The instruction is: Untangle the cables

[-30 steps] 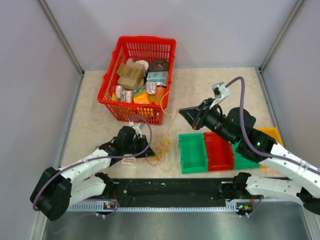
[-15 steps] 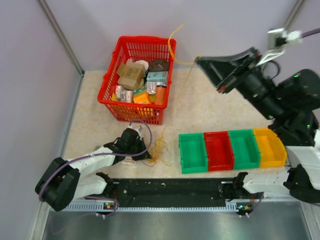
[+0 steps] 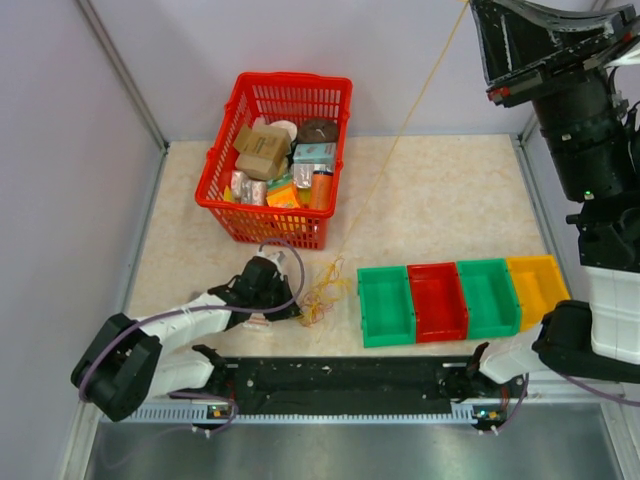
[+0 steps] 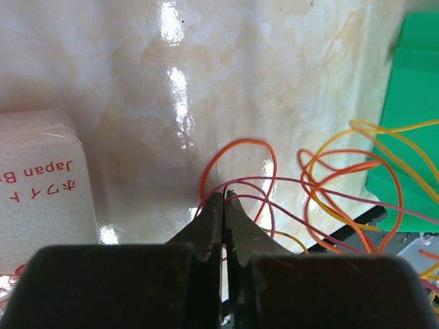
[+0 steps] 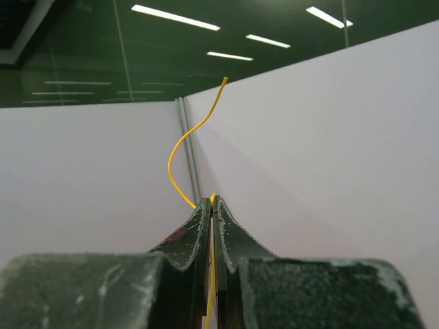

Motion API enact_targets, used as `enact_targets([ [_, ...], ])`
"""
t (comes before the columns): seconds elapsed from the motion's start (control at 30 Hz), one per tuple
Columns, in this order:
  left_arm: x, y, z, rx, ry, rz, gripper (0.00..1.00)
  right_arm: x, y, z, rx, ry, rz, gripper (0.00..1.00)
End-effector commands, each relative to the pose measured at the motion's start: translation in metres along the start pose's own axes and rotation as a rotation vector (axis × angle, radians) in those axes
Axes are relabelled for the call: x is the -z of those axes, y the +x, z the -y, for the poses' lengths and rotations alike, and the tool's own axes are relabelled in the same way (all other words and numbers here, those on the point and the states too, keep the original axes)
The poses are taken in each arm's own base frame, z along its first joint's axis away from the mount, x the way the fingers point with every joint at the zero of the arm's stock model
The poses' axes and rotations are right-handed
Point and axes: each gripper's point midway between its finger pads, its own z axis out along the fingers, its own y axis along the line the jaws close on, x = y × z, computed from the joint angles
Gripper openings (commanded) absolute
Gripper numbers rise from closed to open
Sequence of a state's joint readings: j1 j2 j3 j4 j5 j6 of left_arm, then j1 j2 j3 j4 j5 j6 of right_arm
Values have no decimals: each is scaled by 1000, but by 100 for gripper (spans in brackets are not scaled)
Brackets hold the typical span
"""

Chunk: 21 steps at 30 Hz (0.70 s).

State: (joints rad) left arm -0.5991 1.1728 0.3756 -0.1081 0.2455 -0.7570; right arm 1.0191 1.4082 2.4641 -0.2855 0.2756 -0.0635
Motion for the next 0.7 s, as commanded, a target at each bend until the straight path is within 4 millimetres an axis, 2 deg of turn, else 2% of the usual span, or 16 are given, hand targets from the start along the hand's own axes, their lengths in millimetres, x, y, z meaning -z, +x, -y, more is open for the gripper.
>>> enact_targets([
  [0.0,6,-4,1,-85,3,18,0,8,-55,-5,-28,-52,177,0],
  [0.07,22,-18,23,-142,83,77,0,5,-23,-12,-50,-69,92,0],
  [0.13,43,-31,50,-208,171,129,2,10,20,-22,-91,-106,-20,0],
  [0.17,56,-39,63,-233,203,161,9,14,42,-27,-101,-125,-73,0],
  [0.23,80,-52,78,-270,230,231,29,28,89,-34,-124,-153,-190,0],
  [0.27,90,-57,84,-289,238,261,40,36,104,-37,-142,-170,-232,0],
  [0.33,109,-65,96,-335,278,319,50,52,137,-43,-173,-194,-317,0],
  [0.37,115,-65,102,-356,303,330,54,62,159,-46,-193,-204,-369,0],
  [0.43,122,-61,116,-407,382,324,66,73,176,-51,-219,-226,-420,0],
  [0.5,123,-55,127,-427,453,296,68,77,180,-54,-244,-234,-439,0],
  [0.67,118,-49,161,-451,564,274,66,77,158,-63,-323,-269,-415,0],
])
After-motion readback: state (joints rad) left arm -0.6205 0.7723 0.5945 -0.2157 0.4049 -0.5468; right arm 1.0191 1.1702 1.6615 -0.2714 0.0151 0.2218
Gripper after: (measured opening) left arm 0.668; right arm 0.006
